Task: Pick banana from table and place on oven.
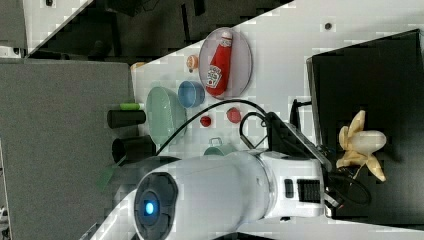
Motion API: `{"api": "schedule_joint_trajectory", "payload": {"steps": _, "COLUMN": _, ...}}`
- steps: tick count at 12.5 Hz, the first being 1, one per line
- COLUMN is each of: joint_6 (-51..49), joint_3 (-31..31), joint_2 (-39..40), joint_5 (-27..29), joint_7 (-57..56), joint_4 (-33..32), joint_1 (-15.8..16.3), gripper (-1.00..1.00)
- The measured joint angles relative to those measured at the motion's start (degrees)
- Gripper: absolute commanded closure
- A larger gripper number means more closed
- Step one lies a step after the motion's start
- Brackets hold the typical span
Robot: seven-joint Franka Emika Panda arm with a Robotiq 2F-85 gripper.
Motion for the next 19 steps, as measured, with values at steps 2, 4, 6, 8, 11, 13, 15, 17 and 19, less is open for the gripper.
{"api": "schedule_joint_trajectory", "payload": {"steps": 2, "joint_6": -1.83, "joint_3": 0.56, "joint_2": -0.27, "joint_5": 0.82, "joint_7": -0.76, "joint_4": 1.01, "joint_1": 0.30, "gripper": -0.54}}
{"api": "schedule_joint_trajectory", "payload": {"steps": 4, "joint_6": -2.03, "joint_3": 1.29, "joint_2": -0.57, "joint_5": 0.73, "joint_7": -2.04, "joint_4": 1.06, "joint_1": 0.48, "gripper": -1.00}}
{"api": "schedule_joint_trajectory", "payload": {"steps": 6, "joint_6": -3.43, "joint_3": 2.99, "joint_2": -1.01, "joint_5": 0.86, "joint_7": -2.27, "joint_4": 1.12, "joint_1": 0.67, "gripper": -1.00}}
{"api": "schedule_joint_trajectory", "payload": {"steps": 8, "joint_6": -5.34, "joint_3": 5.15, "joint_2": -1.33, "joint_5": 0.09, "joint_7": -2.21, "joint_4": 1.68, "joint_1": 1.08, "gripper": -1.00}}
{"api": "schedule_joint_trajectory", "payload": {"steps": 11, "joint_6": -11.88, "joint_3": 9.12, "joint_2": -4.26, "joint_5": -0.91, "joint_7": 2.41, "joint_4": 3.30, "joint_1": 2.79, "gripper": -1.00}}
{"api": "schedule_joint_trajectory", "payload": {"steps": 13, "joint_6": -17.56, "joint_3": 14.25, "joint_2": -10.11, "joint_5": -0.78, "joint_7": 11.58, "joint_4": 2.63, "joint_1": 4.34, "gripper": -1.00}}
{"api": "schedule_joint_trajectory", "payload": {"steps": 15, "joint_6": -21.49, "joint_3": 20.51, "joint_2": -15.79, "joint_5": -1.04, "joint_7": 21.92, "joint_4": 3.13, "joint_1": 5.91, "gripper": -1.00}}
{"api": "schedule_joint_trajectory", "payload": {"steps": 17, "joint_6": -25.64, "joint_3": 27.43, "joint_2": -21.23, "joint_5": -2.02, "joint_7": 31.22, "joint_4": 4.03, "joint_1": 7.25, "gripper": -1.00}}
{"api": "schedule_joint_trajectory", "payload": {"steps": 19, "joint_6": -28.10, "joint_3": 33.47, "joint_2": -25.16, "joint_5": -1.72, "joint_7": 38.67, "joint_4": 4.25, "joint_1": 8.50, "gripper": -1.00}}
